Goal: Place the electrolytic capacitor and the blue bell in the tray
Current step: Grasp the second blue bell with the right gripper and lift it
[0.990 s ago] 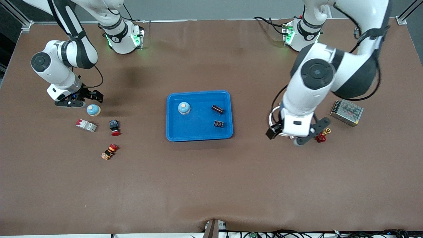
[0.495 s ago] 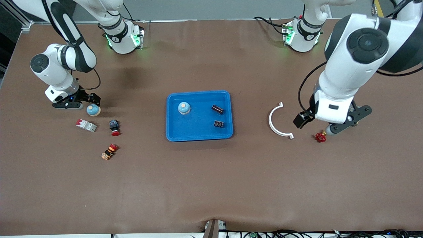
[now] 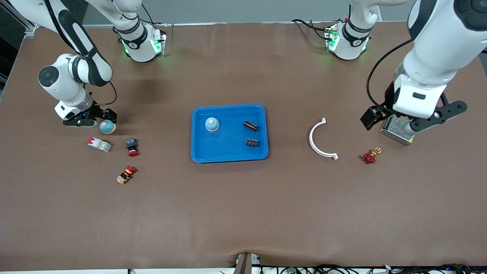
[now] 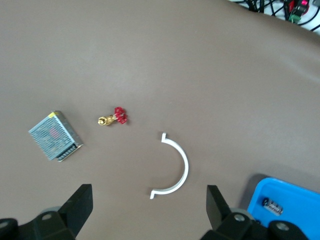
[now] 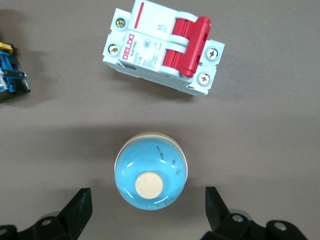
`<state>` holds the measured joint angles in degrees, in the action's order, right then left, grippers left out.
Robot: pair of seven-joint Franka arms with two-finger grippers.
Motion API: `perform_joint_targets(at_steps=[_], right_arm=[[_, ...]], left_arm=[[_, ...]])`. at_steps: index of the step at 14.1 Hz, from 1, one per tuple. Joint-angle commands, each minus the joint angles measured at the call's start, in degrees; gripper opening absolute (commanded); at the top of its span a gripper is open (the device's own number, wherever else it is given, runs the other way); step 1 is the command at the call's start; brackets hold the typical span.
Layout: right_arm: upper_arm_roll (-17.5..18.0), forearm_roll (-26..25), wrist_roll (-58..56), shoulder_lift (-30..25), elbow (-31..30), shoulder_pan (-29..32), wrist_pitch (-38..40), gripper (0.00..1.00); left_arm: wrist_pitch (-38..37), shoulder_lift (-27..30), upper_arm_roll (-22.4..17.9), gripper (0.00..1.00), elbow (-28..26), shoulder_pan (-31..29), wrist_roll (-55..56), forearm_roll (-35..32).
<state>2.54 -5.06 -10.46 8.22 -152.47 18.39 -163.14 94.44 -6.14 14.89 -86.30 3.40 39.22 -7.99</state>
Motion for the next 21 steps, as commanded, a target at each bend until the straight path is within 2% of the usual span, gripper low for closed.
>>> perform_joint_targets(at_steps=[1, 5, 9, 14, 17, 21], right_arm=[[0.8, -1.1, 0.2, -0.8, -0.2, 1.3, 1.0, 1.0], [0.8, -1.1, 0.3, -0.7, 0.9, 2.3, 1.1, 1.0], [0.8, -1.0, 0.4, -0.3, 1.8, 2.3, 1.2, 1.0], [0.8, -0.8, 0.5, 2.3, 2.4, 2.4, 0.2, 1.0], [0.8, -0.5, 0.6, 5.2, 2.4, 2.2, -3.4, 1.0], [0.9, -0.4, 2.3, 5.9, 2.4, 1.5, -3.9, 1.0]], left_arm=[[-2.2, 3.8, -1.3, 1.0, -2.3, -0.6, -5.4, 1.1], [-5.1, 6.3, -2.2, 1.0, -2.5, -2.0, -11.8, 2.2], [-7.0, 7.5, -5.3, 1.0, -2.4, -2.9, -18.8, 3.8], [-7.3, 8.4, -6.6, 1.0, -1.9, -3.2, -19.6, 4.7], [-6.8, 8.0, -6.6, 1.0, -1.7, -3.2, -19.8, 5.4], [-8.0, 8.3, -6.7, 1.0, -1.6, -3.7, -19.9, 5.4]])
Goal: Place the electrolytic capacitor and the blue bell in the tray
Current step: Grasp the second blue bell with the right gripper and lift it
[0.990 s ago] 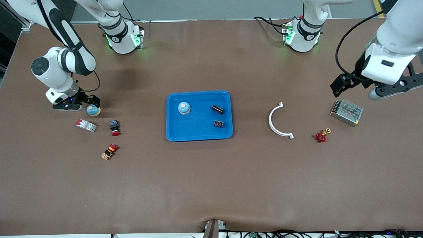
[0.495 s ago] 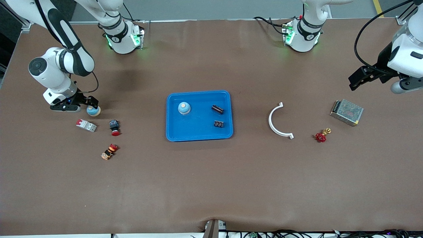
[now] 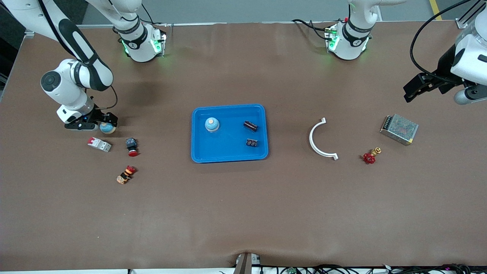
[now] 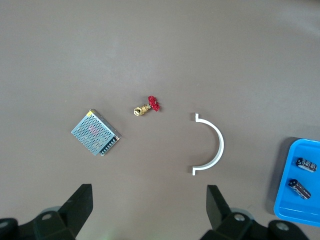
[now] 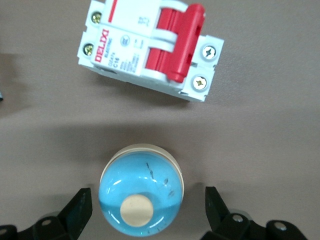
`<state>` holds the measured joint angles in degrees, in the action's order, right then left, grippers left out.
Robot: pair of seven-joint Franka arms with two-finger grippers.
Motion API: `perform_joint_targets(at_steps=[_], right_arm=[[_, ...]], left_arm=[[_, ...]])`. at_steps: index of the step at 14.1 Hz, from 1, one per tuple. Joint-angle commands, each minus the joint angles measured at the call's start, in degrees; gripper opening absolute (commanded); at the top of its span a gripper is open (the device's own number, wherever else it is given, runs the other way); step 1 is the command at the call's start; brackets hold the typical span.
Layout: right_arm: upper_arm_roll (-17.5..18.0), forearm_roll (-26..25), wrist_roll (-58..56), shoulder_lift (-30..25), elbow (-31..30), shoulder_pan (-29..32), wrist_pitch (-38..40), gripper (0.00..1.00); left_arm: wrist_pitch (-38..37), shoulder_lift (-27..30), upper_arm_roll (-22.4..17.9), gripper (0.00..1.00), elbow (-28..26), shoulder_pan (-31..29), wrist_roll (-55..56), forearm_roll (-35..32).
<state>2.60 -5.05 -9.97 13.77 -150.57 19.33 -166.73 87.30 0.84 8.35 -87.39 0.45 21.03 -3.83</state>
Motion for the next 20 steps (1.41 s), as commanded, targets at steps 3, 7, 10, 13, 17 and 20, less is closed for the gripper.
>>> perform_joint_targets(at_steps=[3, 7, 10, 13, 17, 20], right_arm=[[0.8, -0.5, 2.1, 0.5, 0.5, 0.0, -0.2, 1.0], [0.9, -0.4, 2.2, 0.5, 0.6, -0.4, -0.2, 0.58], [0.9, -0.4, 3.7, 0.5, 0.5, -0.4, 0.0, 0.0], [0.9, -0.4, 4.4, 0.2, 0.5, -0.2, 0.6, 0.0], [1.3, -0.4, 4.2, -8.5, 0.5, -0.1, 14.2, 0.0], [1.5, -0.1, 4.3, -15.9, 1.2, -0.5, 26.2, 0.0]], left_arm=[[-2.9, 1.6, -0.1, 1.0, -0.4, -1.8, -2.3, 0.9], [-3.3, 1.5, -0.1, 1.0, 0.0, -1.9, -2.4, 1.4], [-4.2, 1.6, 0.0, 1.0, 0.4, -1.8, -2.2, 1.3], [-4.2, 1.0, -0.1, 1.0, 0.4, -1.9, -2.3, 1.3], [-4.9, 1.3, -0.1, 1.0, 0.4, -1.9, -2.0, 0.8], [-4.9, 1.3, -0.2, 1.0, 1.2, -2.1, -2.6, 1.1]])
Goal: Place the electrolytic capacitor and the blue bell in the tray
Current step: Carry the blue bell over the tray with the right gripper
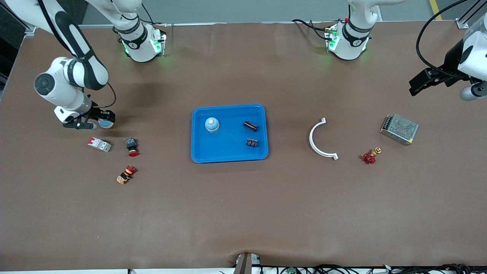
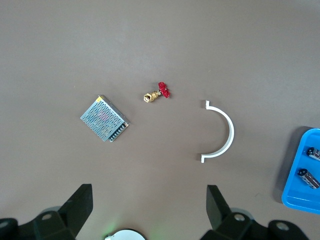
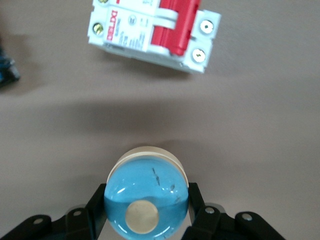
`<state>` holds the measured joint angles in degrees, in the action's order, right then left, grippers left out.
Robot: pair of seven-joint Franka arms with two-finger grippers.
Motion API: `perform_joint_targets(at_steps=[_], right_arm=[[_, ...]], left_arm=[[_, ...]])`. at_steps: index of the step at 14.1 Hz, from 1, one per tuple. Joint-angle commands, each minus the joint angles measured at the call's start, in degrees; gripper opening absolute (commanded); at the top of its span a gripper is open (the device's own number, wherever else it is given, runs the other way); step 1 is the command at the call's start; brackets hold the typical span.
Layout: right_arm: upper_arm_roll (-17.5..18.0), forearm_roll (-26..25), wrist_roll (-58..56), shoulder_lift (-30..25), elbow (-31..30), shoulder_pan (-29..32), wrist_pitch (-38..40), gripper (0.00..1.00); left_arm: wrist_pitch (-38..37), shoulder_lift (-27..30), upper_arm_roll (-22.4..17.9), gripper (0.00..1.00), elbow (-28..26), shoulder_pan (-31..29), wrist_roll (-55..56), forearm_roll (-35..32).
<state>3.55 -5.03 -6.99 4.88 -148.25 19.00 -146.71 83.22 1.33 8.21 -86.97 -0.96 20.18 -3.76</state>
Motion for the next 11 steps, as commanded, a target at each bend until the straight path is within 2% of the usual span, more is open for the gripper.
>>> perform_joint_targets(at_steps=[1, 4, 6, 11], right_arm=[[0.6, 0.3, 1.4, -8.7, -0.4, -0.7, 9.3, 0.0], [0.7, 4.0, 1.7, -11.9, 4.4, -4.0, 19.0, 0.0], [0.7, 4.2, 7.0, -12.2, 8.8, -8.3, 22.6, 0.0], [0.6, 4.5, 32.0, -9.9, 13.5, -22.9, 22.1, 0.0]], left_arm=[[-0.9, 0.7, 0.0, 1.0, 1.0, -0.8, -1.6, 0.9], [-0.9, 0.3, 0.3, 1.0, 1.0, -0.5, -1.5, 0.6], [-0.9, -0.3, 0.3, 1.0, 1.2, -0.7, -1.6, 0.6], [-0.8, -1.3, 0.0, 1.0, 1.4, -3.3, -1.5, 0.4]])
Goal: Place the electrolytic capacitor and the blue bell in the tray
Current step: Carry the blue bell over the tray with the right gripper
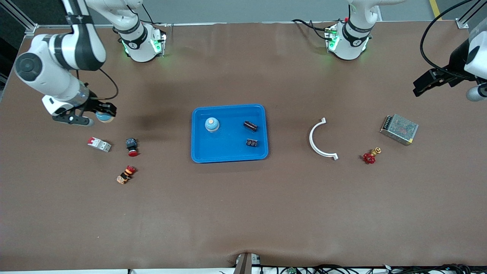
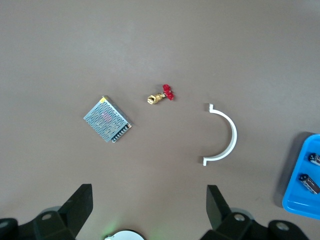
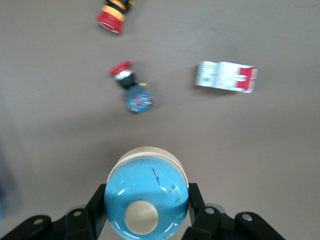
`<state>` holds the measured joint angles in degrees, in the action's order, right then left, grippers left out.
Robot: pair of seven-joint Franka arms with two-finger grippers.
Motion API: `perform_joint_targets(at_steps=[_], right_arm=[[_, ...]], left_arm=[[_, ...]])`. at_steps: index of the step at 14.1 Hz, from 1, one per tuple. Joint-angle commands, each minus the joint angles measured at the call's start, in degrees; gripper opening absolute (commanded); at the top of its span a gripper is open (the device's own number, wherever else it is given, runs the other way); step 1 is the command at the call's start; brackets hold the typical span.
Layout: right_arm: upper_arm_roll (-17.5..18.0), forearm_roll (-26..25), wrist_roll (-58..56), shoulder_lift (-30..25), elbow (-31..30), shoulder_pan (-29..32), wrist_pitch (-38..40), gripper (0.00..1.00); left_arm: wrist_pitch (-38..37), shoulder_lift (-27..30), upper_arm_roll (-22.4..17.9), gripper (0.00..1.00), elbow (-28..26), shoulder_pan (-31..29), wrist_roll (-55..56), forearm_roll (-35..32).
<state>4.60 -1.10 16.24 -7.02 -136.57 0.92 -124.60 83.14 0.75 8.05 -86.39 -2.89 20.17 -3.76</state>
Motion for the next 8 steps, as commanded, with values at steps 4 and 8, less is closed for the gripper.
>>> perform_joint_targets(at_steps=[4, 8], right_arm=[[-0.5, 3.3, 22.2, 7.7, 4.7, -12.9, -4.9, 0.0], [-0.5, 4.4, 32.0, 15.7, 9.9, -19.1, -10.6, 0.0]], left_arm=[[-0.8, 0.0, 0.2, 1.0, 1.3, -1.2, -1.5, 0.4], [-0.1, 0.1, 1.1, 1.0, 0.9, -1.0, -1.6, 1.7]])
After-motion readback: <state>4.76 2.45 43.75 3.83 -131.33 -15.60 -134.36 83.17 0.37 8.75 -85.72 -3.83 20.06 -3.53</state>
